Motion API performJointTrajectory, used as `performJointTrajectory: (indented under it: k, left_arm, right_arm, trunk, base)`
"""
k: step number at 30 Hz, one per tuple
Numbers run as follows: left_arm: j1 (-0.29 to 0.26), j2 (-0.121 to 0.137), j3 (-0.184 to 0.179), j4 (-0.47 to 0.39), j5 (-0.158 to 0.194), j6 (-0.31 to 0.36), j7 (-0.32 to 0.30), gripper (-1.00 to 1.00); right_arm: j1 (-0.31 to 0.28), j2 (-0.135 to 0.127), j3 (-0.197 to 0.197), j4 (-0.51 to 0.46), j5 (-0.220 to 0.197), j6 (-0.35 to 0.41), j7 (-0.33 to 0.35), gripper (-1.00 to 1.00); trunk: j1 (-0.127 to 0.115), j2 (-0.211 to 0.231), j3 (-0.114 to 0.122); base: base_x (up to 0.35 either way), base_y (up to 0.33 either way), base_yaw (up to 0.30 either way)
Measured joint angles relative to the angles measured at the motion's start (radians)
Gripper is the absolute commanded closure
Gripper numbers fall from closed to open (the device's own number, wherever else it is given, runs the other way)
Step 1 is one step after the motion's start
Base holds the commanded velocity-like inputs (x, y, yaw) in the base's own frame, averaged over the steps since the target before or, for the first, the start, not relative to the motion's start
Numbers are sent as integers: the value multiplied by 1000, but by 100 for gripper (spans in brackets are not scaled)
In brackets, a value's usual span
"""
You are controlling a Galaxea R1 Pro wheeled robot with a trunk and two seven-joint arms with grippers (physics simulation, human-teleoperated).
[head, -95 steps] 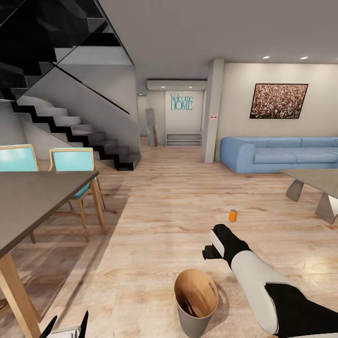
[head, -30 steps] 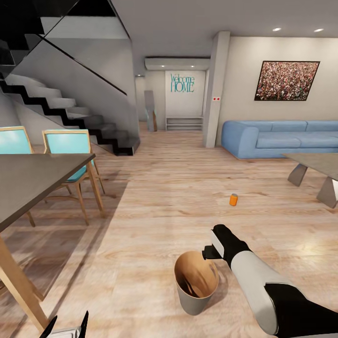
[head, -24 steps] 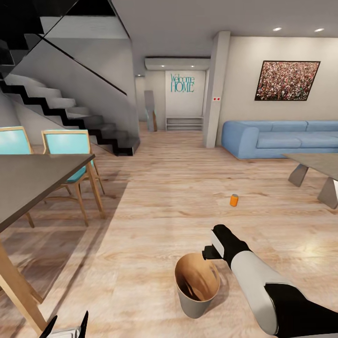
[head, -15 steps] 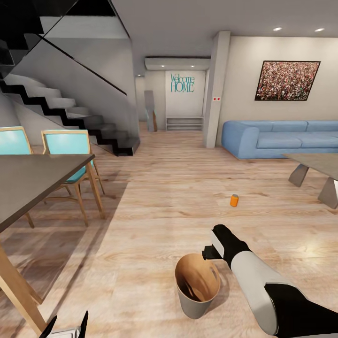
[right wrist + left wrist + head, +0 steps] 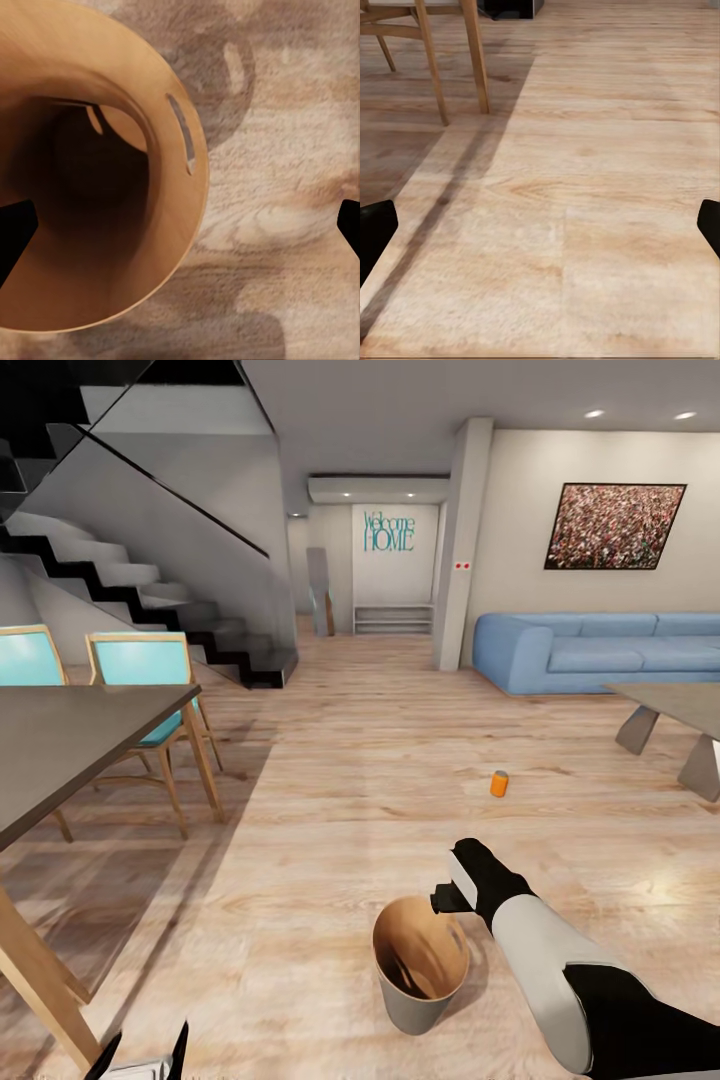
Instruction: Put the three can of soda from the living room inside the tash can in the kitchen.
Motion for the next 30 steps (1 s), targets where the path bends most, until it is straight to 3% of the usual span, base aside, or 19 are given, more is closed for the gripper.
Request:
performJointTrajectory:
  k: [24, 30]
  left_arm:
    - [0, 0, 0, 0, 0, 0, 0, -100]
    - [0, 0, 0, 0, 2, 0, 0, -100]
  right_arm:
    - [2, 0, 0, -1, 1, -2, 2, -100]
    - [2, 0, 0, -1, 1, -2, 2, -100]
  trunk:
    - [11, -6, -93]
    - [11, -6, -93]
  base:
    - [0, 0, 0]
    - [0, 0, 0]
